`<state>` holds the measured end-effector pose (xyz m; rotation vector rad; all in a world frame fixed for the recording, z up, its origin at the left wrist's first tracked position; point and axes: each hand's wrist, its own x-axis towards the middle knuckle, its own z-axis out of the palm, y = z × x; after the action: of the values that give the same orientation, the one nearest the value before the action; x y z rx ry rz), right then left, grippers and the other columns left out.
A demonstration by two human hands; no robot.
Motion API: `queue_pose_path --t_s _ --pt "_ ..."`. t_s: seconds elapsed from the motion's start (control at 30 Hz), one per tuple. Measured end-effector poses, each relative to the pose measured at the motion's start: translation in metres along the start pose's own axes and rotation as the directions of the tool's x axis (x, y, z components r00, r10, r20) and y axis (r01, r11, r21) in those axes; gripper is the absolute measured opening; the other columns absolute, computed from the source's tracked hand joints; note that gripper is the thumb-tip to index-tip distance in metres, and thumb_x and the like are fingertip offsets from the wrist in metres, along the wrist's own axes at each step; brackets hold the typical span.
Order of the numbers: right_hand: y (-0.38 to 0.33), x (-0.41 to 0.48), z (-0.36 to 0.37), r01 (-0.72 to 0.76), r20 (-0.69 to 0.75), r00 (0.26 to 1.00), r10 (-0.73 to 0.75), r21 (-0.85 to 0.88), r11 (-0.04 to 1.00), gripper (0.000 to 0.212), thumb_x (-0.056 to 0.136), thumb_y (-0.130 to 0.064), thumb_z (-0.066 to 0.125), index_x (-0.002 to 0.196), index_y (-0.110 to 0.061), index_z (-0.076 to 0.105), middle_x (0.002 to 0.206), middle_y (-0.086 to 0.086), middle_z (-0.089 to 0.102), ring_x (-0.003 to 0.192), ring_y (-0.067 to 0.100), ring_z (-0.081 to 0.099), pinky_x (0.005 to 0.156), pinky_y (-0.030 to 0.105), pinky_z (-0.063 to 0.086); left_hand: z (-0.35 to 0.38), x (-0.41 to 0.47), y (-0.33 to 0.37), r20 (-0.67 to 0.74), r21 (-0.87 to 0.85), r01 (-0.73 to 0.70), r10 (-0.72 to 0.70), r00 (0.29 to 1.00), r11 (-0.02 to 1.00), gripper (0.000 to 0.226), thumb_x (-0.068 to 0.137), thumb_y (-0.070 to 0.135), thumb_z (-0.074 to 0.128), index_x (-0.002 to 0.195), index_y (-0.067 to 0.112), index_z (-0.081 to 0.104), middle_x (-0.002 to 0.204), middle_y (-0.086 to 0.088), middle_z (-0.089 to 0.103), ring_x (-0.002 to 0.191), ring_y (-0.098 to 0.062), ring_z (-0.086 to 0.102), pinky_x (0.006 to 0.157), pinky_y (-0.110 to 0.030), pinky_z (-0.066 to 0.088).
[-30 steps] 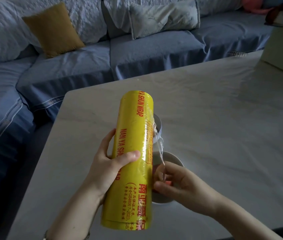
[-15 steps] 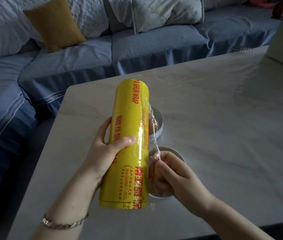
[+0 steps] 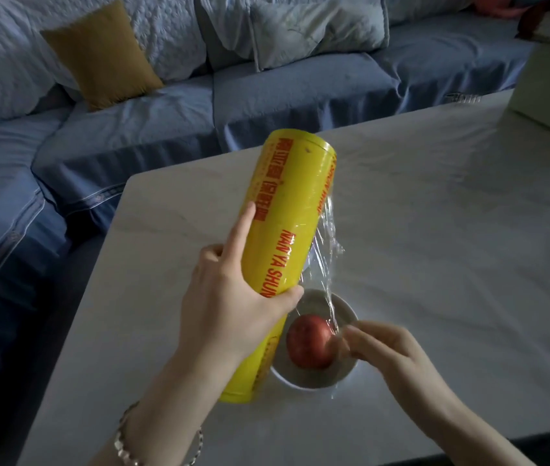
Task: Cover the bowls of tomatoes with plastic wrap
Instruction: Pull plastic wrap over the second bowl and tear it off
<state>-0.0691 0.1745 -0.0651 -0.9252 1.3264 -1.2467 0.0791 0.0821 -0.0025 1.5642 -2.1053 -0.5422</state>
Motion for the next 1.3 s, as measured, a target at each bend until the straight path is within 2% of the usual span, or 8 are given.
queue_pose_path --t_s 0.27,0.5,0.6,0.7,0.8,0.93,1.07,1.3 --pt "-0.014 0.034 -0.029 -0.036 -0.048 0.997 0.060 0.394 0.918 0.080 0.033 -0.071 0.078 0.094 -0.019 0.068 0.094 0.006 0.071 0.091 0.018 0.068 0.087 0.035 0.051 0.004 0.003 0.041 0.046 -0.019 -0.173 0.174 0.984 0.985 0.109 0.058 0.055 0.075 0.138 0.058 0.001 0.111 0.012 0.036 0.096 -0.005 0.040 0.081 -0.024 0.037" --pt "-0.032 0.015 -0.032 0.175 -0.226 0.971 -0.071 0.480 0.860 0.026 0.076 -0.031 0.061 0.080 -0.007 0.052 0.100 0.015 0.072 0.092 0.034 0.069 0.080 0.040 0.058 0.022 -0.002 0.054 0.085 0.133 -0.195 0.184 0.979 0.972 0.118 0.061 0.064 0.071 0.143 0.045 -0.011 0.124 0.000 0.040 0.113 -0.019 0.047 0.079 -0.025 0.037" --pt "-0.038 0.011 -0.036 0.177 -0.273 0.961 -0.051 0.459 0.871 0.015 0.089 -0.016 0.046 0.076 -0.011 0.045 0.086 0.008 0.074 0.078 0.026 0.072 0.069 0.033 0.060 0.030 -0.005 0.060 0.174 0.075 -0.142 0.127 0.977 0.987 0.115 0.061 0.070 0.066 0.146 0.031 0.001 0.134 0.001 0.034 0.125 -0.017 0.037 0.093 -0.029 0.038" --pt "-0.042 0.012 -0.051 0.151 -0.283 0.959 -0.019 0.451 0.880 0.019 0.094 -0.016 0.042 0.075 -0.013 0.043 0.079 0.006 0.072 0.072 0.025 0.071 0.070 0.035 0.060 0.034 0.001 0.061 0.263 -0.210 -0.044 0.100 0.960 0.977 0.072 0.073 0.063 0.049 0.137 0.036 0.032 0.128 0.006 0.040 0.122 -0.014 0.043 0.101 -0.032 0.040" --pt "-0.042 0.012 -0.069 0.082 -0.258 0.965 0.040 0.444 0.893 0.021 0.094 -0.017 0.042 0.074 -0.013 0.041 0.087 0.015 0.070 0.077 0.032 0.070 0.072 0.041 0.059 0.035 0.010 0.057 0.411 -0.453 0.117 0.091 0.907 0.884 0.045 0.081 0.044 0.054 0.126 0.043 0.046 0.113 0.008 0.060 0.099 -0.011 0.062 0.082 -0.029 0.053" --pt "-0.029 0.009 -0.078 -0.025 -0.208 0.967 0.148 0.500 0.866 0.017 0.096 -0.018 0.041 0.083 -0.008 0.049 0.080 0.014 0.069 0.069 0.025 0.069 0.061 0.035 0.059 0.037 0.011 0.056 0.540 -0.591 0.266 0.128 0.832 0.761 0.051 0.068 0.040 0.074 0.112 0.054 0.052 0.119 0.010 0.060 0.096 -0.008 0.067 0.074 -0.027 0.055" --pt "-0.013 0.007 -0.072 -0.079 -0.152 0.972 0.180 0.508 0.858 0.022 0.095 -0.023 0.041 0.097 -0.008 0.058 0.089 0.013 0.068 0.072 0.021 0.069 0.058 0.031 0.058 0.049 0.009 0.056 0.685 -0.570 0.451 0.094 0.722 0.687 0.098 0.042 0.036 0.088 0.130 0.039 0.043 0.113 -0.003 0.068 0.091 -0.027 0.071 0.076 -0.044 0.058" --pt "-0.016 0.013 -0.066 -0.054 -0.172 0.979 0.110 0.303 0.951 0.027 0.096 -0.025 0.040 0.103 -0.002 0.052 0.083 0.008 0.068 0.068 0.015 0.068 0.059 0.028 0.058 0.051 -0.002 0.045 0.689 -0.652 0.497 0.174 0.704 0.573 0.080 0.054 0.028 0.078 0.126 0.038 0.045 0.110 -0.010 0.068 0.095 -0.034 0.069 0.072 -0.045 0.057"
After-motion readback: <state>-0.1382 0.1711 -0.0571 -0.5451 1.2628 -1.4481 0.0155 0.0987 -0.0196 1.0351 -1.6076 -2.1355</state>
